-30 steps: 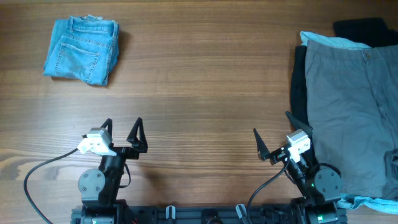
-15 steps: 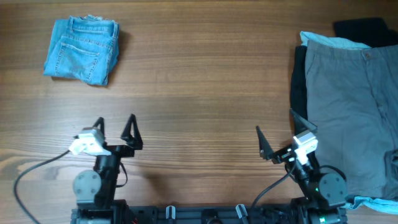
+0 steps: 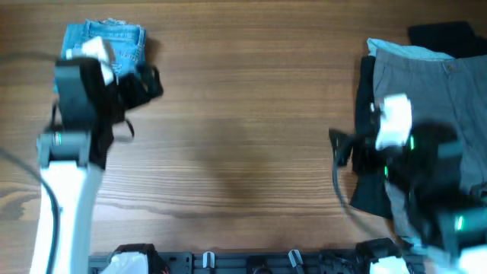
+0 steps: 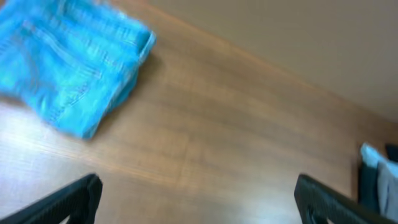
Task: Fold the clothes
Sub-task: 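Reach the right gripper to the clothing pile and grasp the grey shorts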
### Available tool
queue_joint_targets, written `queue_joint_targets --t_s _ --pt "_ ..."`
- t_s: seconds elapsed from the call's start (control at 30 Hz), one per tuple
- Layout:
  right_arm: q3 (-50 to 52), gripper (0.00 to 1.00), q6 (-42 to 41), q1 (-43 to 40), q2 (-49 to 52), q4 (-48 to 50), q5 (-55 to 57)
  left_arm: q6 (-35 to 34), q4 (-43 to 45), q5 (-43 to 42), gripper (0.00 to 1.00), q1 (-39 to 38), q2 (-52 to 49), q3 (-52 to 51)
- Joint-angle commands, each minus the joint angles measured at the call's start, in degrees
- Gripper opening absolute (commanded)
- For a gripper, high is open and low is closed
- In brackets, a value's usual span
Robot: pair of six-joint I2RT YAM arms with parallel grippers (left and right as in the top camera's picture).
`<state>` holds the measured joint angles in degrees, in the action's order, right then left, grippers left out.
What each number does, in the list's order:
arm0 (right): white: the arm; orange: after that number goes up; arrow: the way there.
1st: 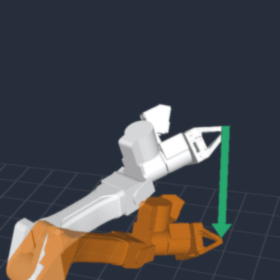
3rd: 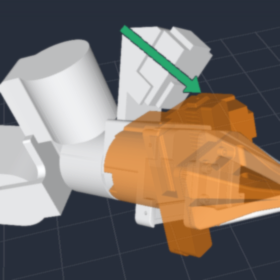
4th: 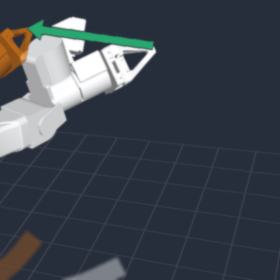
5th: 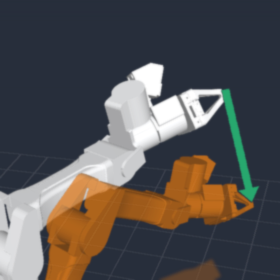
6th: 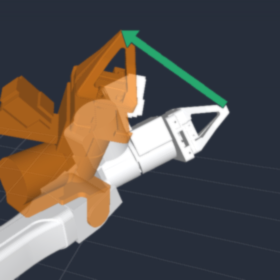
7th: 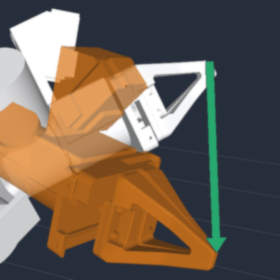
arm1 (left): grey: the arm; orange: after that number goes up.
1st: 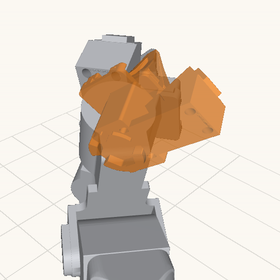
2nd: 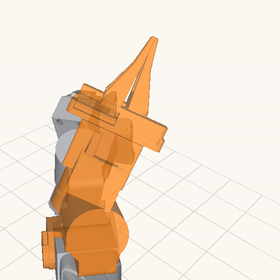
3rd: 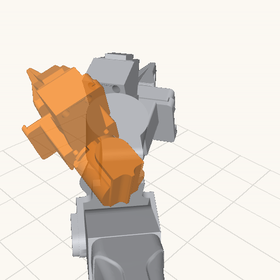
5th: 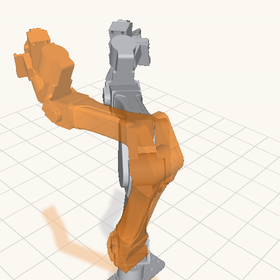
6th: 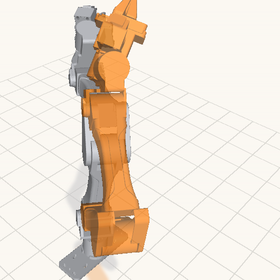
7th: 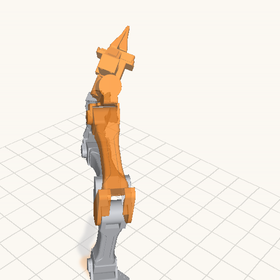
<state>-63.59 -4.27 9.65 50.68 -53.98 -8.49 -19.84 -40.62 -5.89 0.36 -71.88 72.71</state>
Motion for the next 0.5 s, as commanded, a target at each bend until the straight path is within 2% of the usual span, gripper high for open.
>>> queue_joint_targets --t_s 0.0,0.1,0.17,0.23,0.3,0.37,0.4,0.47 --pt "-18.12 1.00 5.31 0.13 16.06 -7.74 -3.63 0.31 -5.42 -1.31 1.00 -0.20 -8.74 12.85" --pt "-26.77 1.00 -1.86 0.13 25.99 -13.35 -11.58 1.49 -5.64 -1.31 1.00 -0.22 -11.52 15.28" --pt "-28.85 1.00 -2.64 0.11 30.03 -11.63 -12.33 1.60 -6.64 -1.05 1.00 -0.20 -11.47 15.28" --pt "-29.20 1.00 -6.40 -0.66 32.89 -7.98 -6.36 1.38 -8.55 -1.33 1.00 -0.22 -11.37 15.28" --pt "-29.20 1.00 -10.86 -2.69 35.80 -4.68 5.03 1.40 -11.74 -1.29 1.00 -0.20 -11.32 15.28" --pt "-29.20 1.00 -12.66 -7.61 40.92 -0.28 13.14 1.38 -13.73 -1.33 1.00 -0.22 -11.32 15.28" --pt "-29.20 0.98 -12.72 -9.42 42.84 0.90 13.75 1.38 -14.19 -1.33 1.00 -0.22 -11.34 15.28" --pt "-29.20 0.87 -13.92 -14.12 48.46 4.13 13.60 1.38 -15.26 -1.33 1.00 -0.22 -11.41 15.28"
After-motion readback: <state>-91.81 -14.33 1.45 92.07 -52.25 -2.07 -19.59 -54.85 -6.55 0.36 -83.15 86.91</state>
